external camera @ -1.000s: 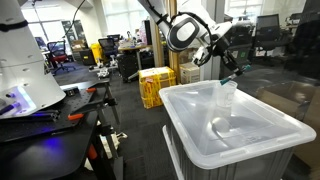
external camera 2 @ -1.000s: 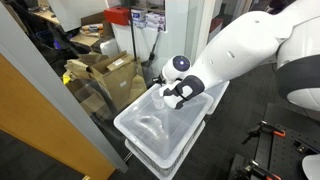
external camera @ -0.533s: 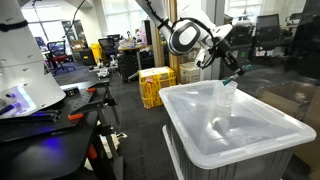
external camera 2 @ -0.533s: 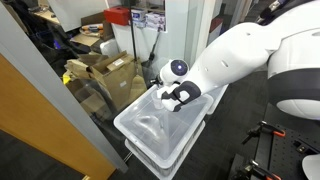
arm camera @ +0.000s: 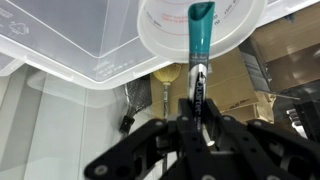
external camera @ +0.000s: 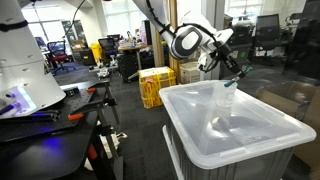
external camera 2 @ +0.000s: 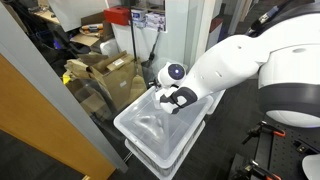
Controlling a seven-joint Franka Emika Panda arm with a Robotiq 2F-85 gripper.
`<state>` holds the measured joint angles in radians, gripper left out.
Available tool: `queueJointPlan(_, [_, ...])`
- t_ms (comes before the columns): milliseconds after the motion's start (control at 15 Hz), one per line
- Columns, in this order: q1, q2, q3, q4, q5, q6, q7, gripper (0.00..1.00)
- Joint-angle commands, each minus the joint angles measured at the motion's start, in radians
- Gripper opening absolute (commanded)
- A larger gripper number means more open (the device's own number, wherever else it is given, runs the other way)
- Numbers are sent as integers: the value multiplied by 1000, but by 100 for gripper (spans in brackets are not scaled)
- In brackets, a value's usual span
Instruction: Put the marker inside the cup
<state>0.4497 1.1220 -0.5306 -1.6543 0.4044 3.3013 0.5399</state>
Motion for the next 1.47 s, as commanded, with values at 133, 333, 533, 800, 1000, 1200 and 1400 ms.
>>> queueJointPlan(133, [24, 31, -25, 28, 19, 2, 19, 5])
queueJointPlan(333, [33, 25, -27, 16, 20, 10, 18, 36])
queueJointPlan(533, [38, 15, -32, 4, 27, 20, 20, 58])
queueJointPlan(800, [51, 7, -47, -10, 45, 30, 19, 88])
queueJointPlan(1000, [62, -13, -59, -31, 61, 25, 17, 100])
queueJointPlan(1200, [59, -54, -52, -59, 75, 16, 7, 100])
queueJointPlan(1400, [51, -104, -40, -90, 79, 15, 0, 100])
